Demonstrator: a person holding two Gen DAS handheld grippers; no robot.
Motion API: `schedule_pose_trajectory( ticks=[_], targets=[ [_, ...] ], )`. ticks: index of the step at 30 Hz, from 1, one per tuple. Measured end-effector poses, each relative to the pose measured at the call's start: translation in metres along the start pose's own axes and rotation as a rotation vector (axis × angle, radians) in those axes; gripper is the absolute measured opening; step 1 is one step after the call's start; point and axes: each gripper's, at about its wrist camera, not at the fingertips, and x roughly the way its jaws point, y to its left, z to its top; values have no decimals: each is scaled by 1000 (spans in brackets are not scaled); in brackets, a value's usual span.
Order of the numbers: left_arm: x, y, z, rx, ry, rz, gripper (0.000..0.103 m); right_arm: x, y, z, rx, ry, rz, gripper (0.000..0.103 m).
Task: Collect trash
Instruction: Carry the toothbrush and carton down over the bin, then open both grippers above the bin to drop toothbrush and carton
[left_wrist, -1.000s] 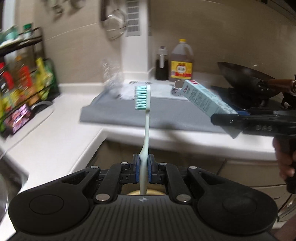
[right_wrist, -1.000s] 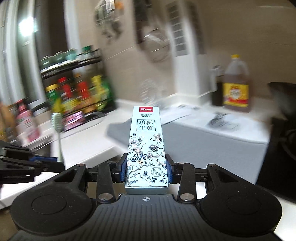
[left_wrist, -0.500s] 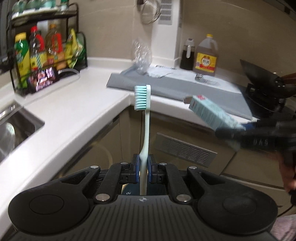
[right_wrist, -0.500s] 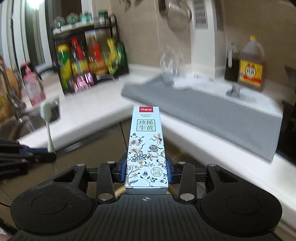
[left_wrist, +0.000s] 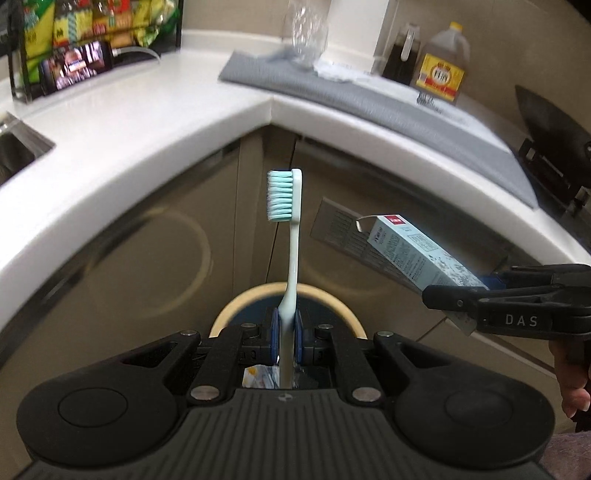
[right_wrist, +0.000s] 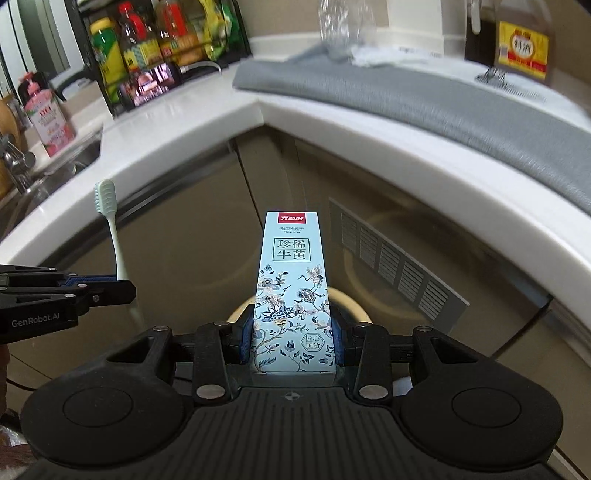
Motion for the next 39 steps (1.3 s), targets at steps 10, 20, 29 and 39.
schedule_pose_trajectory(
  ticks=[10, 20, 29, 39],
  targets=[
    [51, -2, -3, 38, 122, -24, 10, 45, 8, 1, -62, 97, -3, 42],
    [88, 4, 4, 33, 183, -45, 9, 79, 5, 0, -59, 172, -22, 42],
    [114, 1, 12, 57, 214, -33, 10, 108, 1, 5, -47, 221, -34, 42],
    [120, 6, 13, 51, 183, 86, 103, 127, -11, 10, 22, 208, -81, 66]
  ],
)
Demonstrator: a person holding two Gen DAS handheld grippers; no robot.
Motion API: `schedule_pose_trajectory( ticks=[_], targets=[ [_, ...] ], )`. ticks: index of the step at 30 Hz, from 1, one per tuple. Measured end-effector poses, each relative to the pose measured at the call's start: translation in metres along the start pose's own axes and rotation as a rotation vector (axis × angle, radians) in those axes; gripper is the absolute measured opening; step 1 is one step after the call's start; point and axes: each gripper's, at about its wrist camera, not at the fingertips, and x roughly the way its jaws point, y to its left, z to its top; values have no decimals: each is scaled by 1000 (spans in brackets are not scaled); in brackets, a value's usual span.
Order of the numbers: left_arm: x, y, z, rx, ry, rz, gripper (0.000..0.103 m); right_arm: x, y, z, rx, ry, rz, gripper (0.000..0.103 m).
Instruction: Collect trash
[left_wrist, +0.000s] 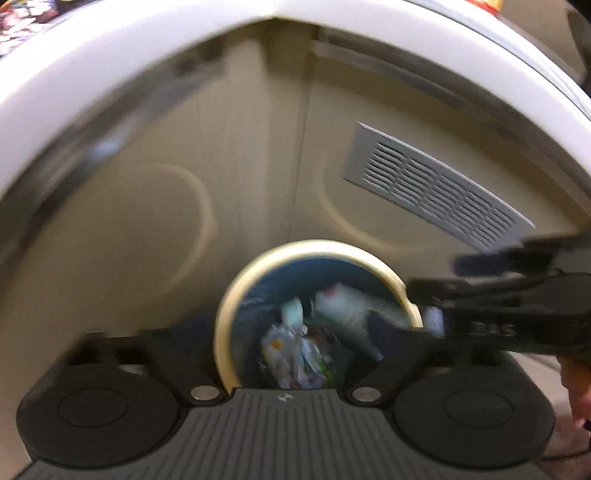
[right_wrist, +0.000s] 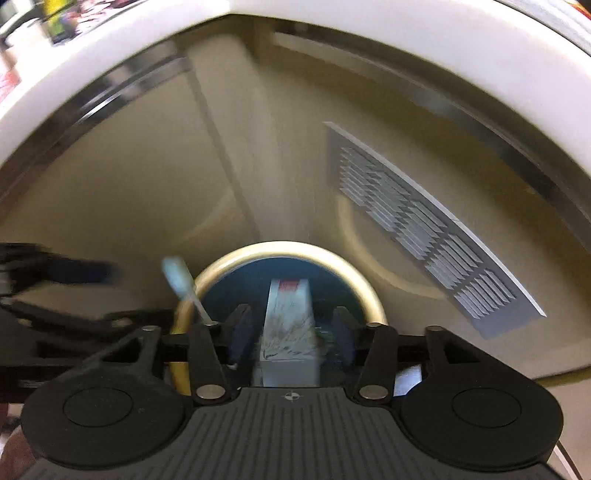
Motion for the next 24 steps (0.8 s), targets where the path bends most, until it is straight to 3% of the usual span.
schedule_pose_trajectory(
  ticks=[2, 12, 17, 24],
  targets=[
    [-2, 6, -2, -32, 14, -8, 103, -2, -8, -2, 41, 5, 11, 74],
    [-15, -1, -27, -62, 113, -1, 103, -29, 0, -37, -7, 20, -44, 81],
    [-31, -5, -34, -26, 109, 12, 103, -56, 3, -41, -49, -78, -91, 82],
    [-55, -10, -39, 7, 86, -58, 103, -93, 18, -52, -165, -230, -112, 83]
  ],
)
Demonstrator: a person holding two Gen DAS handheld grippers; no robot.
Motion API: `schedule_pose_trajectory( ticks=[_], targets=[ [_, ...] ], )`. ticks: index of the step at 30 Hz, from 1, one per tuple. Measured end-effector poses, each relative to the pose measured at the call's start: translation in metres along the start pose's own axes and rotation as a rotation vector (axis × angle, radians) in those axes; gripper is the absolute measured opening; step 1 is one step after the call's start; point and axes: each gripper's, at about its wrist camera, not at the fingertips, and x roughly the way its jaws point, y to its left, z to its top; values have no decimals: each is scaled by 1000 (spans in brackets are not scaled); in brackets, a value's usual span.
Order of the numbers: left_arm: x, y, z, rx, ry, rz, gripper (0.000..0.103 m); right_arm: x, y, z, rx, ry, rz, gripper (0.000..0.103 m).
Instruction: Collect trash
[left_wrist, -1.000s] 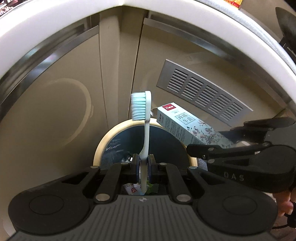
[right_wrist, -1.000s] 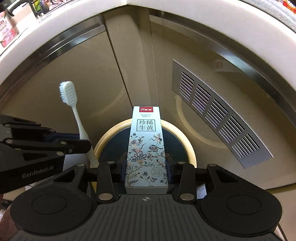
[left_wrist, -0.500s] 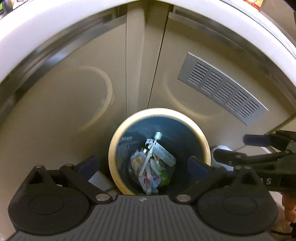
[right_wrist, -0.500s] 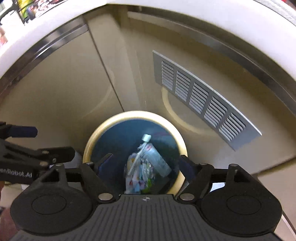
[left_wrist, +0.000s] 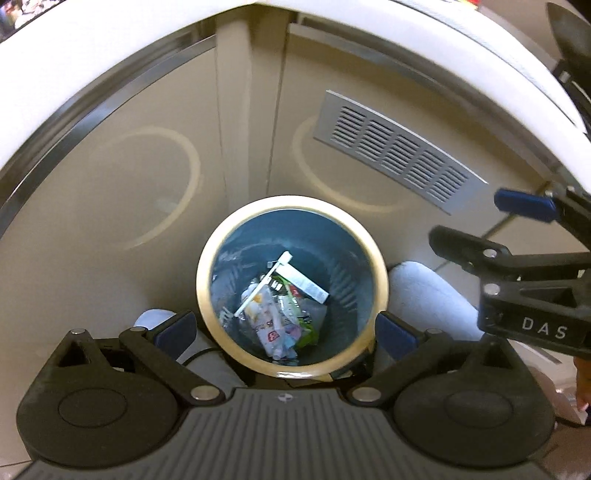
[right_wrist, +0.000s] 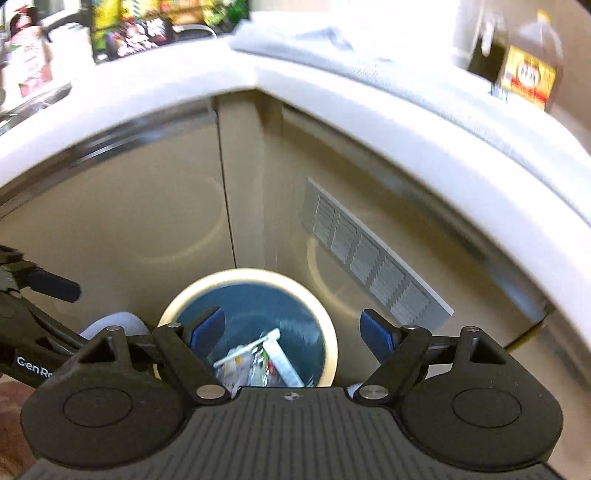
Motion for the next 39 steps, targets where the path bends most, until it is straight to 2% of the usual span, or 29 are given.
schedule_pose_trajectory(
  ticks=[4, 9, 13, 17, 21, 27, 39],
  targets=[
    [-10, -8, -4, 28, -32, 24, 103, -14, 2, -2, -31, -47, -20, 85],
    [-32, -26, -7, 79, -165, 167, 103, -23, -1, 0, -4, -72, -35, 86],
    [-54, -26, -9, 70, -268, 229, 103, -29, 1, -3, -19, -76, -34, 86],
    [-66, -23, -7, 59, -315, 254, 103, -37, 10, -6, -69, -103, -44, 88],
    [-76, -24, -8, 59, -357, 270, 103, -43, 10, -5, -64, -123, -53, 88],
    [-83, -20, -13, 57, -386, 277, 103, -45, 14, -5, -78, -123, -57, 88],
    [-79, -15, -15, 45, -371, 266, 103, -42, 21, -5, -102, -108, -49, 89]
  ],
)
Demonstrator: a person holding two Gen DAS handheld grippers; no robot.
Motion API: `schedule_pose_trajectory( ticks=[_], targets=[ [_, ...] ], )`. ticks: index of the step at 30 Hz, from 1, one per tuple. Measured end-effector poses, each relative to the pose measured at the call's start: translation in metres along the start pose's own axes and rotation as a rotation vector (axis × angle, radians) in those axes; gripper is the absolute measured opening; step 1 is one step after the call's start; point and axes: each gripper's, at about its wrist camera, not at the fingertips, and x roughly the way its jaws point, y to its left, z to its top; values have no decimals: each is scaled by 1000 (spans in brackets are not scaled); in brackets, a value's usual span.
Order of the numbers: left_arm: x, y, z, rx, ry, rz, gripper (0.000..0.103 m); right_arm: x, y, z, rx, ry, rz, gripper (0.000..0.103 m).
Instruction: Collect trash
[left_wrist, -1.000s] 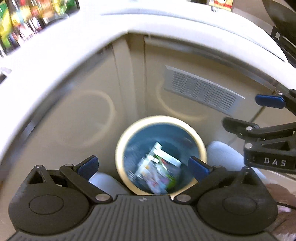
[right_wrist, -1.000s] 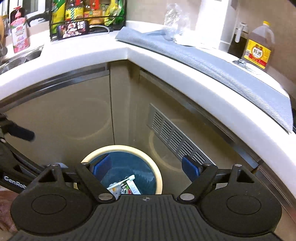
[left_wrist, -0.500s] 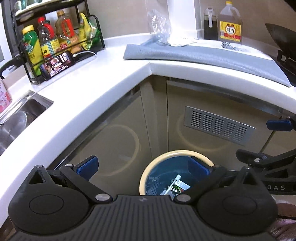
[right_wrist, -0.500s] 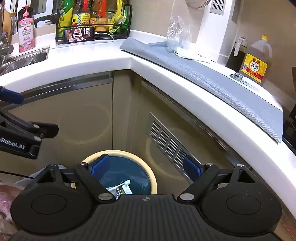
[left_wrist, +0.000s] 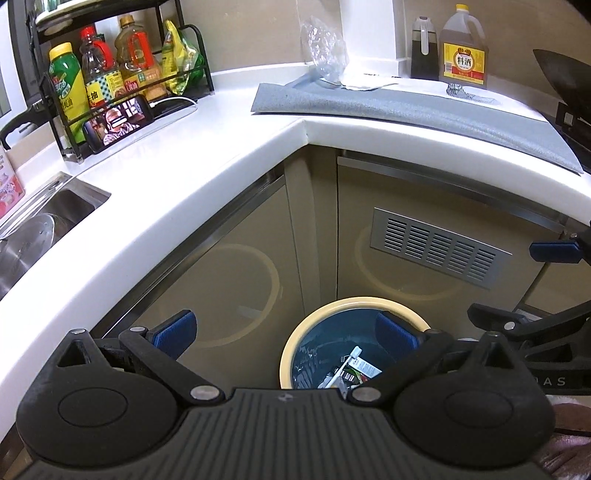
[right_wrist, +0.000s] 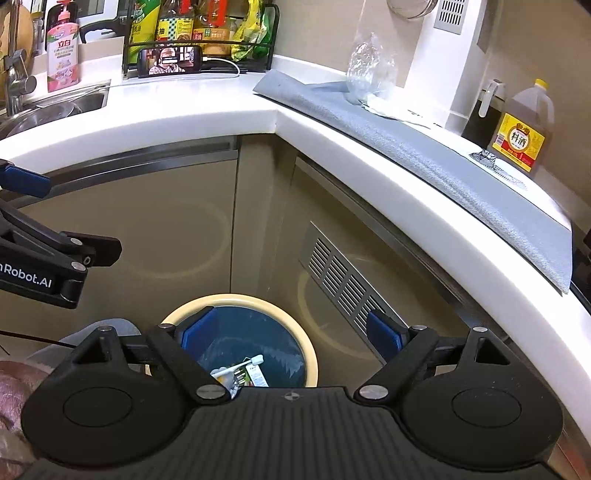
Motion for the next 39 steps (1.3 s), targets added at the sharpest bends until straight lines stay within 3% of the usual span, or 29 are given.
schedule_pose_trajectory(
  ticks=[31, 39],
  targets=[
    [19, -3, -5, 0, 70, -18, 103, 19, -1, -5, 9, 72, 44, 91],
    [19, 14, 15, -49, 39, -22, 103, 21, -25, 15, 99, 21, 74, 93]
  ],
)
